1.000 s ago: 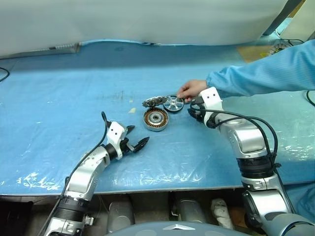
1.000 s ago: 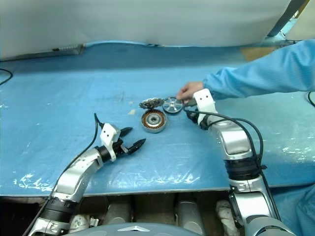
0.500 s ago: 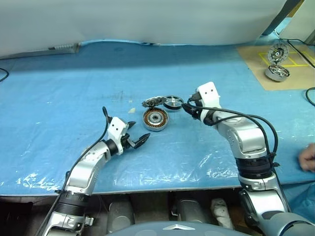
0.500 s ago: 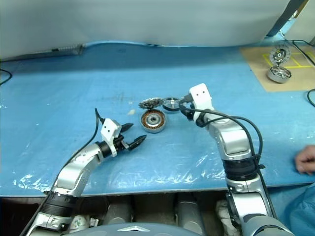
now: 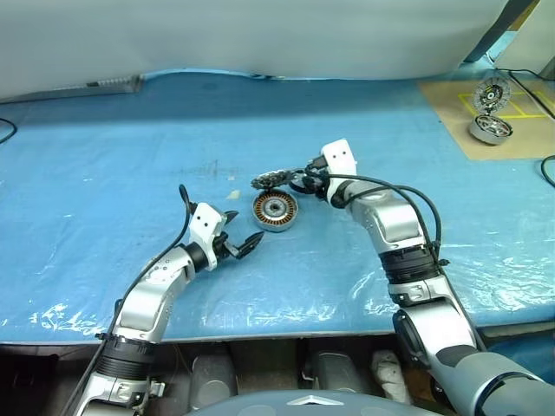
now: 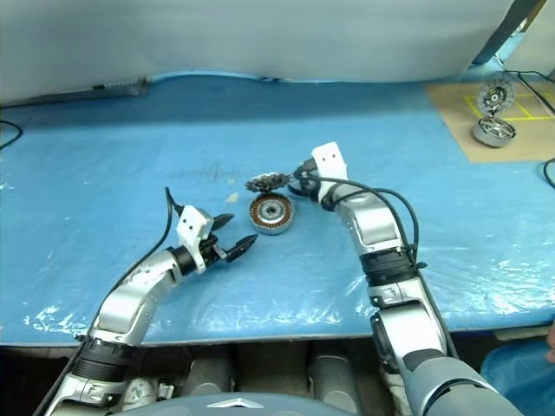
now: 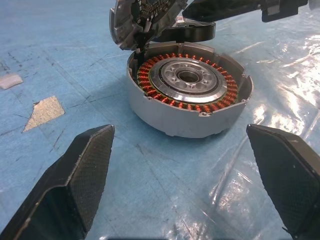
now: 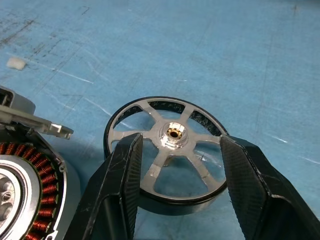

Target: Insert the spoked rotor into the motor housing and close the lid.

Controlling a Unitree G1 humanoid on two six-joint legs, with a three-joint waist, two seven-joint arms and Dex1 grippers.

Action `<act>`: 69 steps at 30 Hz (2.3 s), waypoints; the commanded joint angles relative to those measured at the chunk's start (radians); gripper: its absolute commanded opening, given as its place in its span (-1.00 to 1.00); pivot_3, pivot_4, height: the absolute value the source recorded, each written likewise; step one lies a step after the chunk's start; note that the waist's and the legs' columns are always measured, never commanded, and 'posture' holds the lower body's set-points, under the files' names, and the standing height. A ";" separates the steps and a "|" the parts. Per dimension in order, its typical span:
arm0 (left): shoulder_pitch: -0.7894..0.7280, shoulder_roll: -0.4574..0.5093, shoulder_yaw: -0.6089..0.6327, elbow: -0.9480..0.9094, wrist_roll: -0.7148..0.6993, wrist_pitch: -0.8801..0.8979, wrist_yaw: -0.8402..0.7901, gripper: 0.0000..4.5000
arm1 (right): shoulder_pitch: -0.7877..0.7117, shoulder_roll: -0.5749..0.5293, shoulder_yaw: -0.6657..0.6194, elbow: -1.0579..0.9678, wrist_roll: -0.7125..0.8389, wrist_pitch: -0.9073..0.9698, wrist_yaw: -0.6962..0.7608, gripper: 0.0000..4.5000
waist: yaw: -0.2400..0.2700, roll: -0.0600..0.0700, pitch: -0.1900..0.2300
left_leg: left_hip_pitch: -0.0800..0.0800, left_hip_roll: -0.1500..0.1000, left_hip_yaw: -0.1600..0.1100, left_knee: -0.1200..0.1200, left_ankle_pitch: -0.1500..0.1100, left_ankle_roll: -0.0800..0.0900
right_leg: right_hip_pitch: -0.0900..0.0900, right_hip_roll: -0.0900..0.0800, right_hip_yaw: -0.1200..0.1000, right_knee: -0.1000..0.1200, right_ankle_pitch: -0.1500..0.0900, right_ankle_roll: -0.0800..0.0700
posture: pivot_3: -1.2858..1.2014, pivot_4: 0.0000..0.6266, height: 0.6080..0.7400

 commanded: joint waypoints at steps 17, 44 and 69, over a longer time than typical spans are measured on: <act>0.036 -0.007 0.008 -0.031 -0.002 -0.030 0.013 1.00 | 0.028 0.001 0.034 0.014 -0.044 0.032 0.036 -0.12 | 0.000 0.000 0.000 | 0.000 0.000 0.000 0.000 0.000 0.000 | 0.000 0.000 0.000 0.000 0.000 0.000 | 0.03 -0.52 1.00; 0.037 0.005 0.029 0.074 0.008 -0.189 -0.027 1.00 | 0.109 -0.348 0.139 -0.729 0.278 0.374 0.406 -0.61 | 0.007 0.001 0.000 | 0.001 0.001 0.000 -0.001 0.000 0.000 | 0.001 0.000 0.000 -0.004 0.001 0.001 | 0.03 -0.52 1.00; 0.058 -0.002 0.023 0.038 0.009 -0.180 0.003 1.00 | 0.008 -0.289 0.283 -0.448 0.093 0.219 0.367 -0.61 | 0.010 0.001 0.000 | 0.001 0.001 0.000 -0.001 0.000 0.000 | 0.001 0.001 0.000 -0.003 0.001 0.001 | 0.03 -0.52 1.00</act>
